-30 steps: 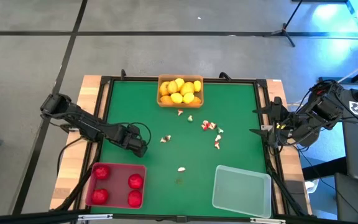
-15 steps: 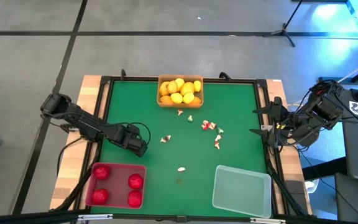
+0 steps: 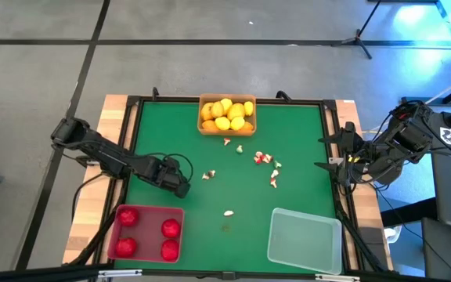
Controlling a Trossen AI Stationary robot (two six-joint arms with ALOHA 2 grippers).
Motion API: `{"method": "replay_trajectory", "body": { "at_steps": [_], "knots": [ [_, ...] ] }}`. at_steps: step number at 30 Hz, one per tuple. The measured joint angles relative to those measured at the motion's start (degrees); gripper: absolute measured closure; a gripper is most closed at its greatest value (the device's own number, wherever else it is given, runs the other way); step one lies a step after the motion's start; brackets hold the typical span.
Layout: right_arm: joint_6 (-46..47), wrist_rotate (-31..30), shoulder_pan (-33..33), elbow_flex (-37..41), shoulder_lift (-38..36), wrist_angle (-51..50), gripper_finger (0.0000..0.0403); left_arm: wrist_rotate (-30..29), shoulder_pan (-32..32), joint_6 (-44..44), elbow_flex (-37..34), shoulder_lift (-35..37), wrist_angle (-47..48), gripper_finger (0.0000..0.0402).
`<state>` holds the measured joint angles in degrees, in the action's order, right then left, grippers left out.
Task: Sort produce into baskets
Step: Put the green mushroom into the transparent bin
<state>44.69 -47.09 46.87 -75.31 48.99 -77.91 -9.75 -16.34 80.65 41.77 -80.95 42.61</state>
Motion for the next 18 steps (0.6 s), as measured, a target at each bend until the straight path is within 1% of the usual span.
{"method": "replay_trajectory", "body": {
  "at_steps": [9,11,14,18],
  "knots": [
    [0.00,0.00,-0.01,0.00,0.00,-0.05,0.0029,-3.87,0.00,-2.83,8.24,0.00,-0.31,0.0357],
    [0.00,0.00,0.00,0.00,0.02,-0.08,0.0029,-5.39,0.00,-3.26,10.28,0.00,-2.88,0.0357],
    [0.00,0.00,-0.01,0.00,0.01,0.18,0.0029,-7.43,0.00,-7.63,12.05,0.00,-13.00,0.0357],
    [0.00,-0.22,-0.01,0.00,0.00,0.23,0.0029,-11.07,0.11,-16.79,12.29,0.02,-33.06,0.0357]
  ]
}}
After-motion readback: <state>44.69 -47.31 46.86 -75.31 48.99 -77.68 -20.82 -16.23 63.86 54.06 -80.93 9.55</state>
